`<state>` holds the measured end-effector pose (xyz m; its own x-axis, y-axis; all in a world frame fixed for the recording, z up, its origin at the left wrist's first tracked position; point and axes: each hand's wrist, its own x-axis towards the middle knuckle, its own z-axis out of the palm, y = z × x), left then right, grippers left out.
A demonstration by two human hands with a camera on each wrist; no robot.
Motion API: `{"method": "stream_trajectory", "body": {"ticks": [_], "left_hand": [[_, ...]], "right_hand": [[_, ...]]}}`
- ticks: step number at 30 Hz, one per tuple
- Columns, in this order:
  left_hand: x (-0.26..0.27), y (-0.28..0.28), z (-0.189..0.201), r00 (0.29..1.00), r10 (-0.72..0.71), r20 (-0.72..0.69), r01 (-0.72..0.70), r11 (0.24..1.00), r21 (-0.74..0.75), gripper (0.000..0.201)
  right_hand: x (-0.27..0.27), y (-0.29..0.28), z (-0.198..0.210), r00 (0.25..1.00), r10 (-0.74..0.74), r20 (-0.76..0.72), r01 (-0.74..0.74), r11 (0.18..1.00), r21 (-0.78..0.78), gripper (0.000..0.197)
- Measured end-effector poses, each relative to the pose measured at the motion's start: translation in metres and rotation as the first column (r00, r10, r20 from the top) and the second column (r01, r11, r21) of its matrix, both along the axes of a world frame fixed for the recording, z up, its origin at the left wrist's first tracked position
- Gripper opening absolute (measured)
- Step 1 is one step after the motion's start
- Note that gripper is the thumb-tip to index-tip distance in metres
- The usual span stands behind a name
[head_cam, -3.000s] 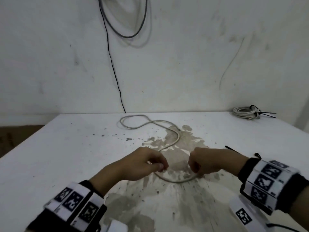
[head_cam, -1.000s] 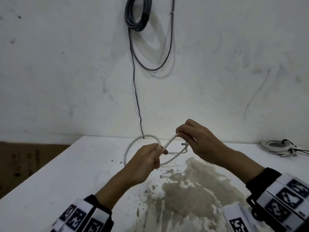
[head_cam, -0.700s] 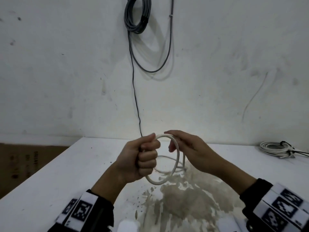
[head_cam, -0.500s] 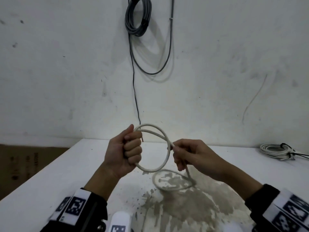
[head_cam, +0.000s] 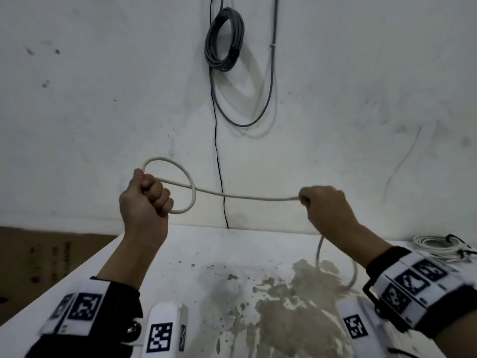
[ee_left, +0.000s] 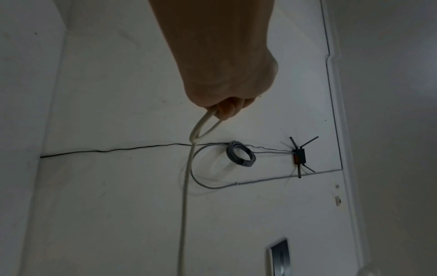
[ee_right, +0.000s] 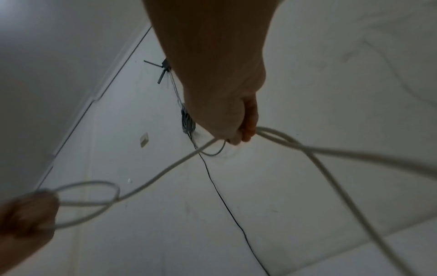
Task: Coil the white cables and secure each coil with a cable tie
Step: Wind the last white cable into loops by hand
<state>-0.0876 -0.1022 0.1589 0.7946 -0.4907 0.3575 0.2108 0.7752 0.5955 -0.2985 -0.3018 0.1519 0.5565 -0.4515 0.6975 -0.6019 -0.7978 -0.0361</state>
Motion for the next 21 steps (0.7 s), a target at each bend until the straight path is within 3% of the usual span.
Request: {"method": "stream_trajectory", "body": {"ticks": [2,3,4,6,8,9,10,12,13,15,17,19,21], "left_hand": [[-0.002,0.001,-0.004,0.997,0.053,0.059,-0.056,0.997,0.045,0.043],[-0.002,0.002,-0.006,0.993,0.081,0.088,-0.087,0.994,0.070,0.043],[-0.001,0.003,-0.008,0.988,0.108,0.111,-0.118,0.988,0.095,0.043],[-0.001,0.005,-0.012,0.981,0.114,0.157,-0.138,0.979,0.150,0.043],[-0.006,0.007,-0.015,0.972,0.043,0.232,-0.099,0.967,0.233,0.043],[-0.011,0.007,-0.016,0.958,-0.004,0.288,-0.083,0.954,0.290,0.043],[-0.017,0.005,-0.017,0.936,-0.047,0.349,-0.081,0.936,0.342,0.043],[-0.028,0.002,-0.017,0.879,-0.110,0.465,-0.100,0.909,0.404,0.044],[-0.033,0.001,-0.015,0.856,-0.127,0.501,-0.104,0.907,0.408,0.044],[-0.039,-0.001,-0.009,0.837,-0.165,0.522,-0.074,0.910,0.408,0.044],[-0.044,-0.002,-0.003,0.816,-0.221,0.535,-0.024,0.910,0.414,0.045],[-0.049,-0.003,0.001,0.793,-0.268,0.547,0.015,0.906,0.422,0.045],[-0.053,-0.002,0.004,0.808,-0.292,0.511,0.073,0.912,0.404,0.047]], "right_hand": [[0.006,0.001,0.009,0.963,0.107,0.249,-0.082,0.991,-0.106,0.011],[0.007,0.003,0.008,0.949,0.155,0.275,-0.127,0.985,-0.119,0.020],[0.008,0.001,0.003,0.968,0.172,0.185,-0.152,0.982,-0.115,0.034],[0.006,-0.001,-0.010,0.984,0.074,-0.160,-0.074,0.997,0.004,0.063],[0.001,0.002,-0.021,0.865,-0.021,-0.501,0.143,0.968,0.206,0.074],[0.000,0.004,-0.023,0.830,0.007,-0.557,0.197,0.932,0.305,0.071],[0.002,0.007,-0.025,0.842,0.044,-0.538,0.194,0.905,0.378,0.068],[0.006,0.010,-0.025,0.933,0.011,-0.359,0.151,0.894,0.421,0.059],[0.009,0.011,-0.023,0.966,-0.022,-0.258,0.136,0.891,0.432,0.055],[0.016,0.014,-0.019,0.993,0.055,-0.107,0.015,0.825,0.565,0.054],[0.020,0.023,-0.016,0.969,0.237,-0.067,-0.135,0.738,0.662,0.057],[0.025,0.033,-0.016,0.914,0.367,-0.174,-0.169,0.733,0.659,0.056],[0.032,0.042,-0.018,0.878,0.462,-0.123,-0.271,0.693,0.668,0.042]]}}
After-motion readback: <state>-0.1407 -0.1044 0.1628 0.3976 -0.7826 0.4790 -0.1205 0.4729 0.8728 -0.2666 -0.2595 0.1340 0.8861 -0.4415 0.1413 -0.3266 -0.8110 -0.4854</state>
